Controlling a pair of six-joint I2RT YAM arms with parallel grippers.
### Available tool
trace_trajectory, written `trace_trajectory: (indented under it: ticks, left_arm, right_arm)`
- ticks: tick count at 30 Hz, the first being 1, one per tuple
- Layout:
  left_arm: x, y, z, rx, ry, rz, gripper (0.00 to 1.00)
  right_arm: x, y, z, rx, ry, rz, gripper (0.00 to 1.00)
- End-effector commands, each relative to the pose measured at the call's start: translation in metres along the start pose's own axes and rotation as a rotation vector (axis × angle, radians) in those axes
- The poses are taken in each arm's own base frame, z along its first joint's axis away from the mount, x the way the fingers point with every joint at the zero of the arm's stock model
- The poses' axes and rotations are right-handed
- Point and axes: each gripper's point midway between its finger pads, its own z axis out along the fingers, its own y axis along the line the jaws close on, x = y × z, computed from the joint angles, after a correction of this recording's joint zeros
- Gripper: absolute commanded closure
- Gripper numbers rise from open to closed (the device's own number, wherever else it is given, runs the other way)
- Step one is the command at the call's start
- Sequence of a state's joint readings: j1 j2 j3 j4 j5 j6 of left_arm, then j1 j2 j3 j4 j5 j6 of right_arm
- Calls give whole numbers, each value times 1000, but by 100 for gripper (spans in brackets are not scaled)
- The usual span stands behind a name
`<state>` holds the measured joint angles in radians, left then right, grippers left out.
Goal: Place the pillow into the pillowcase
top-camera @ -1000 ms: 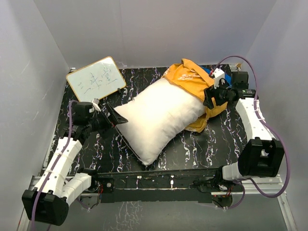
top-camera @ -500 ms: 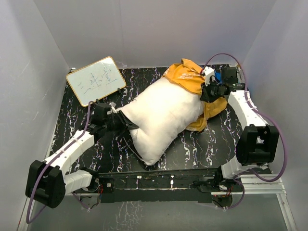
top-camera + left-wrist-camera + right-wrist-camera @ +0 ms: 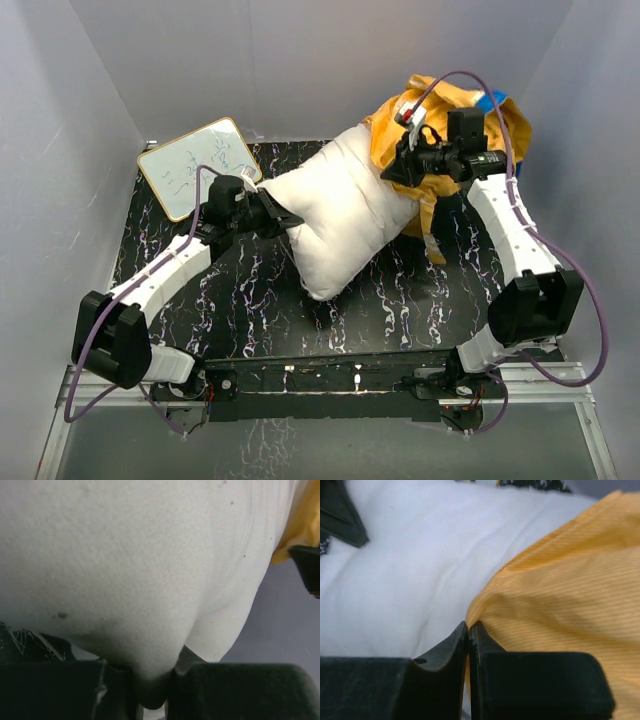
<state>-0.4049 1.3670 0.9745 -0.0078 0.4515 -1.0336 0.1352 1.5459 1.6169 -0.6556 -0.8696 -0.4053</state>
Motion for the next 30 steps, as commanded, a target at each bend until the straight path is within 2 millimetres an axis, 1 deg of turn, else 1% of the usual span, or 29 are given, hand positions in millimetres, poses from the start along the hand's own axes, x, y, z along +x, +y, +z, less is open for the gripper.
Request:
trace_trajectory:
  ticks: [1, 2, 3, 4, 5, 6, 7, 9, 11, 12, 13, 15, 16, 17, 18, 20, 21, 24, 25, 27, 30]
  left_arm:
    - [1, -21, -12, 109, -53, 85, 96]
    - [9, -10, -13, 92, -36, 80, 88]
    - [15, -1, -15, 71, -19, 88, 75]
    - [20, 9, -19, 31, -8, 110, 63]
    - [21, 16, -26, -13, -13, 154, 51]
    - [19, 22, -35, -71, -22, 207, 38]
    - [14, 21, -47, -111, -45, 274, 30]
    - [3, 20, -73, -182, -99, 410, 20]
    - [-6, 5, -93, -175, -145, 555, 17]
    - [-7, -9, -101, -131, -156, 626, 17]
    - [-5, -23, -104, -78, -144, 684, 17]
    - [1, -45, -104, 4, -119, 751, 17]
    - [4, -52, -100, 19, -109, 782, 17]
    - [18, -59, -93, 27, -82, 838, 17]
    - [24, -63, -85, -3, -77, 910, 17]
    - [49, -66, -66, -66, -33, 1098, 17]
    - [57, -64, -57, -109, -14, 1206, 16]
    - [82, -58, -30, -211, 69, 1428, 15]
    - [89, -51, -17, -262, 109, 1485, 15]
    - [93, -48, -2, -356, 128, 1560, 13]
    - [92, -39, 16, -474, 128, 1622, 10]
  right_arm:
    - [113, -21, 7, 65, 280, 172, 92]
    - [128, -18, 2, 45, 325, 183, 91]
    - [136, -13, -3, 20, 350, 203, 86]
    - [135, -8, -8, -11, 341, 202, 78]
    - [128, -2, -15, -42, 316, 202, 68]
    - [114, 5, -24, -73, 265, 188, 57]
    - [101, 14, -32, -105, 217, 175, 48]
    - [77, 20, -53, -107, 114, 138, 33]
    - [64, 24, -69, -79, 48, 121, 22]
    - [63, 22, -78, -47, 23, 135, 19]
    - [62, 18, -87, -10, -10, 164, 16]
    - [71, 7, -108, 41, -96, 305, 14]
    - [80, 4, -117, 53, -134, 393, 14]
    - [94, 3, -123, 59, -157, 495, 14]
    - [104, 0, -129, 70, -172, 551, 15]
    - [128, -4, -138, 116, -181, 679, 15]
    - [138, -4, -139, 132, -184, 721, 16]
    - [172, -6, -141, 235, -134, 829, 15]
    - [183, -6, -141, 269, -113, 868, 15]
    - [201, -6, -140, 325, -94, 937, 15]
    - [218, -10, -140, 396, -95, 986, 15]
